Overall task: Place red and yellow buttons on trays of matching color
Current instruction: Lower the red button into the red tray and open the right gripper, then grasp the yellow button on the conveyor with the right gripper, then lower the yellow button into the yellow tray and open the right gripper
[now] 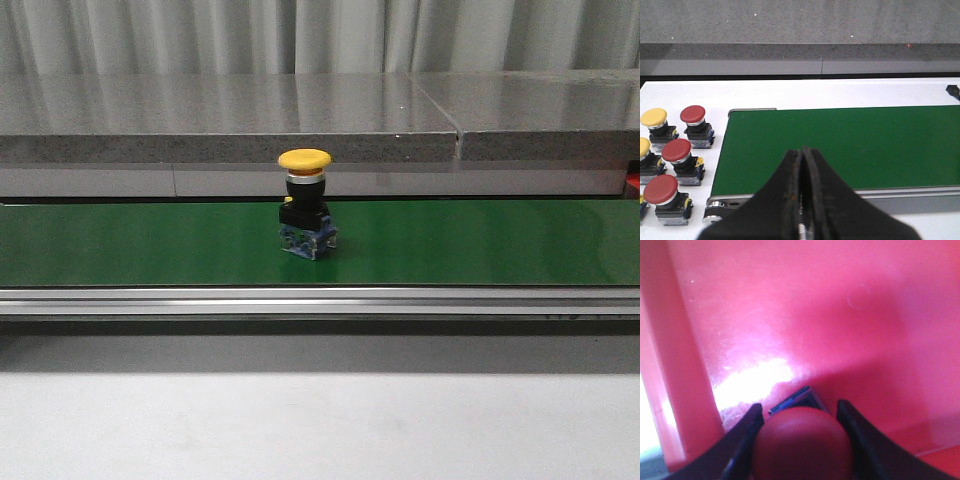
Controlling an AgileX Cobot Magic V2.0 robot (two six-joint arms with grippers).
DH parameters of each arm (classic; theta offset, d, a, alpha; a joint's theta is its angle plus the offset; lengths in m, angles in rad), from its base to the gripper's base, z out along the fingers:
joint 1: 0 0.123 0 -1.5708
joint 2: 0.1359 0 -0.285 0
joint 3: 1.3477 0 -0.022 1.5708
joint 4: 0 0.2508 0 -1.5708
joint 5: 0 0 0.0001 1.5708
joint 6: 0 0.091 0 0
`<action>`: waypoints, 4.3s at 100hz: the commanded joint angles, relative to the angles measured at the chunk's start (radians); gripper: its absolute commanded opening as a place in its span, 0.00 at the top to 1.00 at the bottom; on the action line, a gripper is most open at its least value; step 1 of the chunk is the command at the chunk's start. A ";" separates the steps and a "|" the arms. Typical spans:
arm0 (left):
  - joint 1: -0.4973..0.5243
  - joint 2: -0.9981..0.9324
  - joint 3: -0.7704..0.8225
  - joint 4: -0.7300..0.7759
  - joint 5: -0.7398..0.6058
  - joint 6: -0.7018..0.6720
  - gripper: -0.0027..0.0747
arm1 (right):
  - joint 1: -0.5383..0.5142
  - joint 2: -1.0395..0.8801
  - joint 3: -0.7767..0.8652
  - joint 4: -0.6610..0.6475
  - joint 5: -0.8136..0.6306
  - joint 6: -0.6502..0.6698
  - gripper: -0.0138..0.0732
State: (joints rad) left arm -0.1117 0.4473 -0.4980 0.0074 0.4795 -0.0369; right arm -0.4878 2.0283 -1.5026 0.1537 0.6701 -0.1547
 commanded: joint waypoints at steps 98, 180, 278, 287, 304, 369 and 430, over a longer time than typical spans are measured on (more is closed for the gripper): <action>-0.008 0.003 -0.027 -0.007 -0.079 -0.003 0.99 | 0.197 -0.543 0.204 0.027 0.079 -0.108 0.10; -0.008 0.003 -0.027 -0.007 -0.079 -0.003 0.99 | 0.666 -0.704 0.468 0.029 0.062 -0.144 0.10; -0.008 0.003 -0.027 -0.007 -0.079 -0.003 0.99 | 0.725 -0.447 0.302 0.048 0.044 -0.133 0.64; -0.008 0.003 -0.027 -0.007 -0.079 -0.003 0.99 | 0.712 -0.467 0.301 0.044 0.075 -0.115 0.64; -0.008 0.003 -0.027 -0.007 -0.079 -0.003 0.99 | 0.637 -0.541 0.301 0.001 0.128 -0.059 0.64; -0.008 0.003 -0.027 -0.007 -0.079 -0.003 0.99 | -0.066 -0.671 0.333 -0.005 0.128 0.028 0.64; -0.008 0.003 -0.027 -0.007 -0.079 -0.003 0.99 | -0.135 -0.524 0.516 0.008 -0.118 0.053 0.64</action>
State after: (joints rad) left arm -0.1117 0.4473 -0.4980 0.0074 0.4795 -0.0369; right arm -0.6167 1.5056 -0.9647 0.1492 0.6164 -0.1016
